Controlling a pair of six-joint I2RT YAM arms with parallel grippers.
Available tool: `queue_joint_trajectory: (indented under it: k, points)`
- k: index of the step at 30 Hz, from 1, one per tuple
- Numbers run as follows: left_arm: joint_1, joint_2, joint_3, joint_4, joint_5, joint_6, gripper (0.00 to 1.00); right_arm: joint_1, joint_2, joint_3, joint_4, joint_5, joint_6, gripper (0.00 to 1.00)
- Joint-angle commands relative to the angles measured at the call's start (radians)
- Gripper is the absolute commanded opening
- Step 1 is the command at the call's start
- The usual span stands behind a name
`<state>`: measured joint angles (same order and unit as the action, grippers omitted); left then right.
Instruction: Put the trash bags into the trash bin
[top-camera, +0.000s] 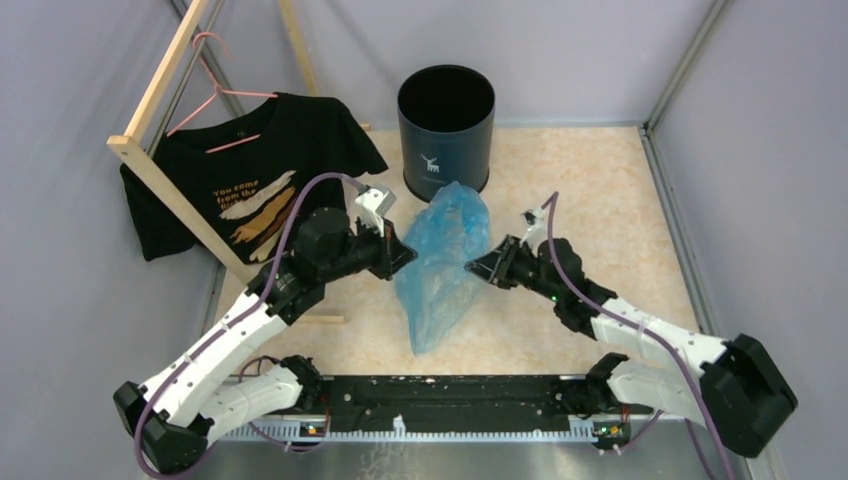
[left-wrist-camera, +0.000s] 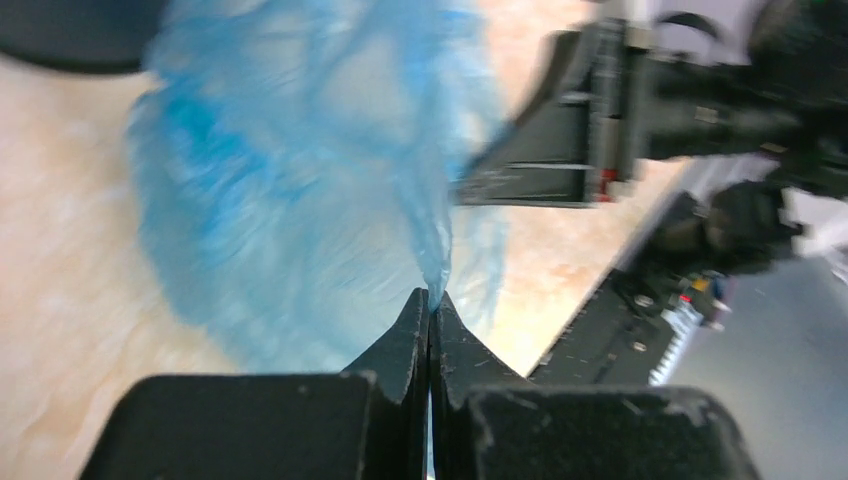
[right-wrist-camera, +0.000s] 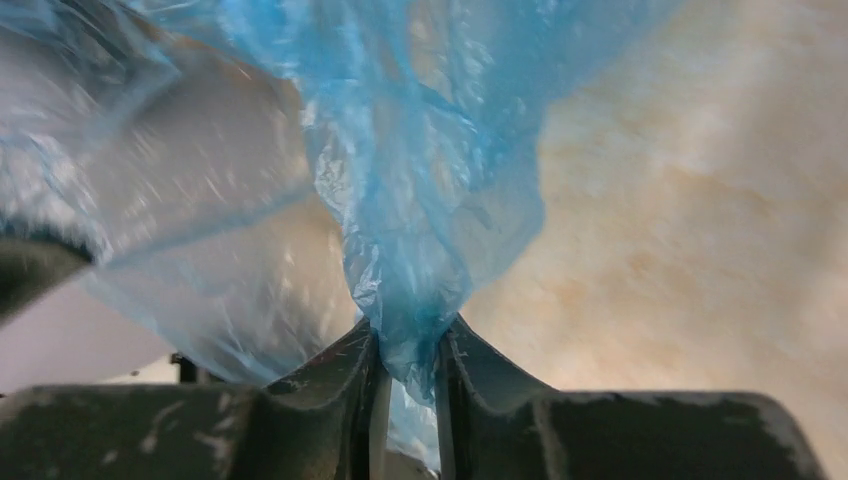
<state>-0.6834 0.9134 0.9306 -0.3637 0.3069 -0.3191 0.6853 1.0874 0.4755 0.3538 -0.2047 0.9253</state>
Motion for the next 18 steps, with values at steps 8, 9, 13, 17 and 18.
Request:
queue_joint_trajectory:
  k: [8, 9, 13, 17, 18]
  points:
    - [-0.002, -0.066, -0.078, -0.131, -0.331, -0.065, 0.00, 0.007, -0.524, -0.214, -0.559, 0.248, -0.085, 0.00]
    - [-0.003, -0.069, -0.074, -0.112, -0.317, -0.065, 0.00, 0.006, -0.550, -0.207, -0.579, 0.257, -0.091, 0.00]
    - [-0.002, -0.036, 0.024, 0.000, -0.195, -0.033, 0.00, 0.000, -0.538, -0.034, -0.693, 0.370, -0.210, 0.00]
    - [-0.002, 0.103, 0.389, -0.015, -0.083, 0.054, 0.00, -0.026, -0.323, 0.464, -0.946, 0.545, -0.494, 0.00]
    - [-0.002, 0.141, 0.500, -0.037, -0.052, 0.074, 0.00, -0.027, -0.266, 0.639, -1.016, 0.573, -0.559, 0.00]
